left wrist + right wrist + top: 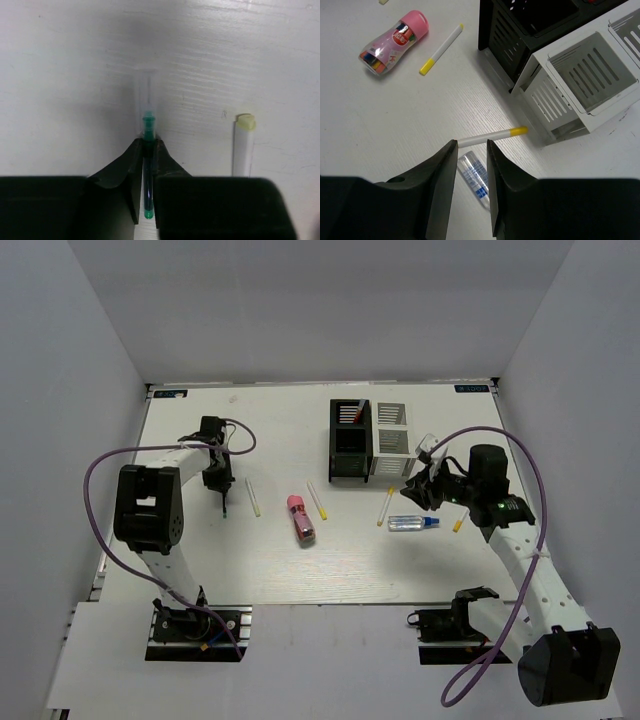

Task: Sort the stationery into containers
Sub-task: Pick up the pen from the center of the board, then place the pen in the storage box.

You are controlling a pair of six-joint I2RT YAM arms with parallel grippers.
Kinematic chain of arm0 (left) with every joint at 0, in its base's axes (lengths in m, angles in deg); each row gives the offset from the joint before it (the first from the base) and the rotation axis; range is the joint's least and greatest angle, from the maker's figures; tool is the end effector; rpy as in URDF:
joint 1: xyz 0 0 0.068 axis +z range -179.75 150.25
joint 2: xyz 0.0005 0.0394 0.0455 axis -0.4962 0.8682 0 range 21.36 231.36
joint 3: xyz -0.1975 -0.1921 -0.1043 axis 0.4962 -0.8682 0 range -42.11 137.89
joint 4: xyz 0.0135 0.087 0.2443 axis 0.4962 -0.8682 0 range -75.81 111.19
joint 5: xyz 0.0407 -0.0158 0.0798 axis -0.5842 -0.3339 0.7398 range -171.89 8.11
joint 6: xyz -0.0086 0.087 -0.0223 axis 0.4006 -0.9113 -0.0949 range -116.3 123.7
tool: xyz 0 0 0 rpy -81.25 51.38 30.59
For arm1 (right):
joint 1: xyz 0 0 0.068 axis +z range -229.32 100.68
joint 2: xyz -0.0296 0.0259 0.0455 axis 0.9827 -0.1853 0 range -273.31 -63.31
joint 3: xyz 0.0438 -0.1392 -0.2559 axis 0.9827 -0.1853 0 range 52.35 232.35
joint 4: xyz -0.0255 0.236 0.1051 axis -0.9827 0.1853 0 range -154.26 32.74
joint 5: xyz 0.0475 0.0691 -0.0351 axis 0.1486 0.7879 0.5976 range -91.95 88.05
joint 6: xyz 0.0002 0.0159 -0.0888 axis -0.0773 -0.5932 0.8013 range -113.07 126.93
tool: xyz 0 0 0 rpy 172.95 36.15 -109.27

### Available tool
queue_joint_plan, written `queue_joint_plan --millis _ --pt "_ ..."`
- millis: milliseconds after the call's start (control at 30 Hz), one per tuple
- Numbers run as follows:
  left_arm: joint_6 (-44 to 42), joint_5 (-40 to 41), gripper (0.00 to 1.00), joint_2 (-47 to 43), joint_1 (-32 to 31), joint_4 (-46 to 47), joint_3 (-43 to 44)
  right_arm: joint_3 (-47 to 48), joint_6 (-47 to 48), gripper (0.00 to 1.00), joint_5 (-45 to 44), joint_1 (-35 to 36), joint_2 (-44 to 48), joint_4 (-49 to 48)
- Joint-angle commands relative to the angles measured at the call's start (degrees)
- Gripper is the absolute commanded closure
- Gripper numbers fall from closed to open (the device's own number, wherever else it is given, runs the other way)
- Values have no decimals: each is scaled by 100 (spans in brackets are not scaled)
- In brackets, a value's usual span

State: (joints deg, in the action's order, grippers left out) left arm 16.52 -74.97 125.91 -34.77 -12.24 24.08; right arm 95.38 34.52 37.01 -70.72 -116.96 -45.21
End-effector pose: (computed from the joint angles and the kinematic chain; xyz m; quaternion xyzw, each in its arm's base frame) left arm 0.3675 -0.0225 0.1406 -0.0765 0.9827 0.0344 0.1654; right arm 0.2088 0.0828 0.2907 -0.4124 0.7228 0.2062 0.5148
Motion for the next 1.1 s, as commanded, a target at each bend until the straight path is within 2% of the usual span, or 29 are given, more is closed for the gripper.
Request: queue_joint_plan --millis 0,167,200,300,333,400,500,533,567,600,667,833,1067 --pt "-60 231 83 48 -43 -173 95 -92 -8 64 103 -43 144 -173" --pt "-60 170 100 -363 -96 -225 148 -110 53 64 129 -78 162 -130" --pt "-60 48 100 -513 -96 -156 148 -119 44 63 147 -78 170 -121" --pt "-200 -725 100 -1119 -210 81 201 -171 79 63 156 -78 170 -155" --pt "-253 -1205 100 -1574 -271 317 201 -180 88 59 164 -87 170 -165" --pt "-254 -1630 100 -2007 -333 626 201 -198 106 53 164 -87 144 -173" --pt "-131 -2658 100 -2676 -482 1696 0 -259 167 52 138 -104 144 -217" --pt "-44 -3104 100 -2790 -578 2474 -106 -286 159 57 95 -104 161 -226" --pt "184 -3300 100 -2870 -640 2856 -281 -312 167 78 77 -113 153 -278" --pt "316 -3650 100 -2923 -771 3242 -352 -338 159 87 77 -113 170 -288" --pt "658 -3820 100 -2923 -921 4381 -554 -391 159 99 33 -122 170 -349" --pt "1082 -3733 100 -2188 -1440 6380 -600 -435 53 97 -73 -210 188 -446" --pt "943 -2732 100 -957 -2134 7895 -99 -488 0 94 -108 -306 232 -551"
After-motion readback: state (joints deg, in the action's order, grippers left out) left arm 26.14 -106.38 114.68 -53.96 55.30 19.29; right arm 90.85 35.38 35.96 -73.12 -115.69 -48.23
